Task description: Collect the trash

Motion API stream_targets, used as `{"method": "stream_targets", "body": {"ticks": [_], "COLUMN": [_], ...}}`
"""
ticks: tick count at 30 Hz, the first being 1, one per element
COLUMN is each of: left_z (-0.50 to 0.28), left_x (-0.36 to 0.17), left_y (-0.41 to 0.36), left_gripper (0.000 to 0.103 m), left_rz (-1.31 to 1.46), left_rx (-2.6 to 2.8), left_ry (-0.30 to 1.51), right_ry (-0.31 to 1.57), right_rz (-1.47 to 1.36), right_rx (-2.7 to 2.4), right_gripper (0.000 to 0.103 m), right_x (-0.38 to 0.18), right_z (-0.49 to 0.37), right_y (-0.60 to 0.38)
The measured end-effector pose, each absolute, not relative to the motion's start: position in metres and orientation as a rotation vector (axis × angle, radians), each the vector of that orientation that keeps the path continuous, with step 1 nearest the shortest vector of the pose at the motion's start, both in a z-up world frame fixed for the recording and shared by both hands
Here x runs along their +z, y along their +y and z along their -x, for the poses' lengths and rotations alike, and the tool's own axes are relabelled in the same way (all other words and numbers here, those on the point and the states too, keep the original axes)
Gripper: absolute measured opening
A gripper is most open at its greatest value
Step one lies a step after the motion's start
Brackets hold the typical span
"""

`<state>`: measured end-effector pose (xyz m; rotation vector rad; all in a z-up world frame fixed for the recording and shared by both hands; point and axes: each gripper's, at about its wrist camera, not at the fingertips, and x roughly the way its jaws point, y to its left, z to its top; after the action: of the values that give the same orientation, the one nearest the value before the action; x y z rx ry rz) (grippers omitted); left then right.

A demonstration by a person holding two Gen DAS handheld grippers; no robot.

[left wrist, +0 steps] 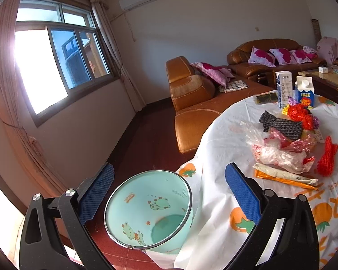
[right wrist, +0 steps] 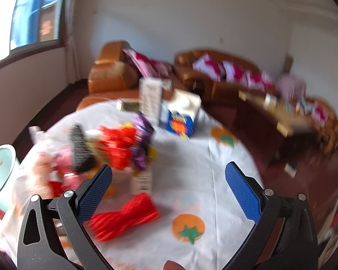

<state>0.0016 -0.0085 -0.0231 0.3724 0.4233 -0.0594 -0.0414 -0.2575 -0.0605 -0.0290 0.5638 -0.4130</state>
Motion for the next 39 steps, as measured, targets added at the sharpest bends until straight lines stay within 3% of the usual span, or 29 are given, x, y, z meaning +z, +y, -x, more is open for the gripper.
{"method": "stream_targets", "body": {"ticks": [12,39], "left_z": [0.028,0.021], "left_x": [0.005,0.004], "left_y": [-0.002,0.011], "left_gripper": [0.097,0.097], "left_rz": [-0.347,-0.364], "left_rx": [-0.061,-0.015], "left_ry": [0.385,0.410], "right_ry": [0.367,0.389], "right_rz": [0.060,0.039], "right_rx": [-0.304,-0.237], "right_gripper": [0.099,0.099], "right_x": [-0.015,-0.023], "right_z": [0.100,0.096], "right_y": [-0.166,-0.154]}}
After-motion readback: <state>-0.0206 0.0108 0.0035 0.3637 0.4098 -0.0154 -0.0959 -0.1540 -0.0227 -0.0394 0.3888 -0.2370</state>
